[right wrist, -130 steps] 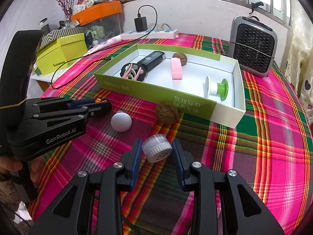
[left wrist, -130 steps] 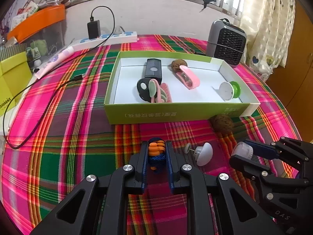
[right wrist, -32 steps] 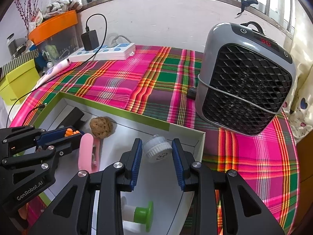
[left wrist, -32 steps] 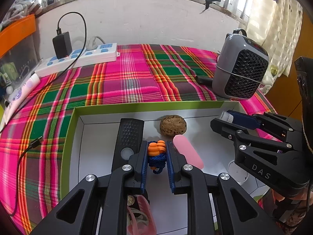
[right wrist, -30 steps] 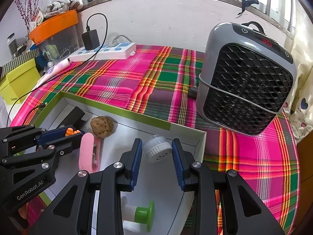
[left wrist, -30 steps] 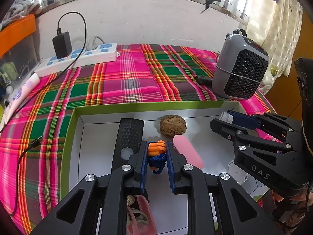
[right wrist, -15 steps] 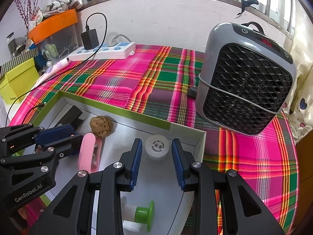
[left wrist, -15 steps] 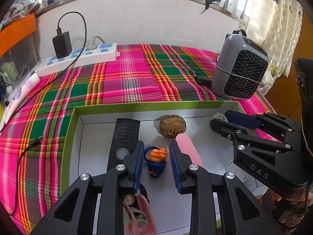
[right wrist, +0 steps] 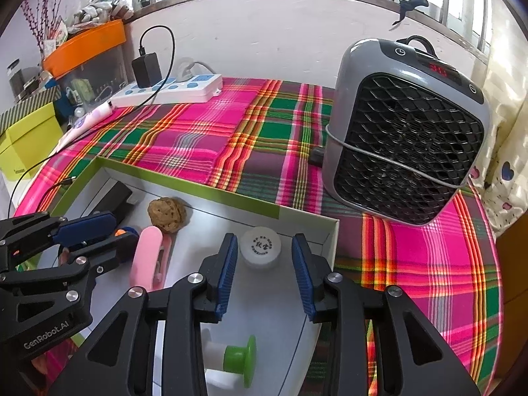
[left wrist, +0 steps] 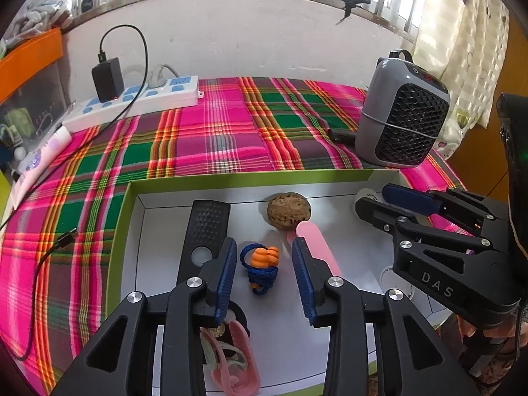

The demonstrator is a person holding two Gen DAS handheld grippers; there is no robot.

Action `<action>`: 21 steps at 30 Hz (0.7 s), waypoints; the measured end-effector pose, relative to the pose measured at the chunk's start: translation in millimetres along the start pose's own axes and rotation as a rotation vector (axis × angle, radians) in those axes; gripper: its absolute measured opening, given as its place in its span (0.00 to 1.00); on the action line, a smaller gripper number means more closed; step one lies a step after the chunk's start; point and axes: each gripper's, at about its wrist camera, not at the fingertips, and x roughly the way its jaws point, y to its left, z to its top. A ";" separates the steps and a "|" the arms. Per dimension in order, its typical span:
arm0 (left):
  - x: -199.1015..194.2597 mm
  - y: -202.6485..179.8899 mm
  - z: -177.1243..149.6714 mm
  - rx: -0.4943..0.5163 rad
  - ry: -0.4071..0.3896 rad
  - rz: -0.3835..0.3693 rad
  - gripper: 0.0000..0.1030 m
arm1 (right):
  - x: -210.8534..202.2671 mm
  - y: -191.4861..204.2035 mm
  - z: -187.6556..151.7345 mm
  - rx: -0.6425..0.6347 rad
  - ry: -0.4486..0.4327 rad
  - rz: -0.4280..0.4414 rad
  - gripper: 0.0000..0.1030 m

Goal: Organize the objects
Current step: 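Lower and open the left tool to drop the toy while the right tool releases the cap, then withdraw both open tools from the box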

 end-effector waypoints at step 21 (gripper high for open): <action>-46.8 -10.9 -17.5 0.010 -0.082 0.019 0.35 | -41.1 9.9 -16.4 0.030 -0.065 0.002 0.41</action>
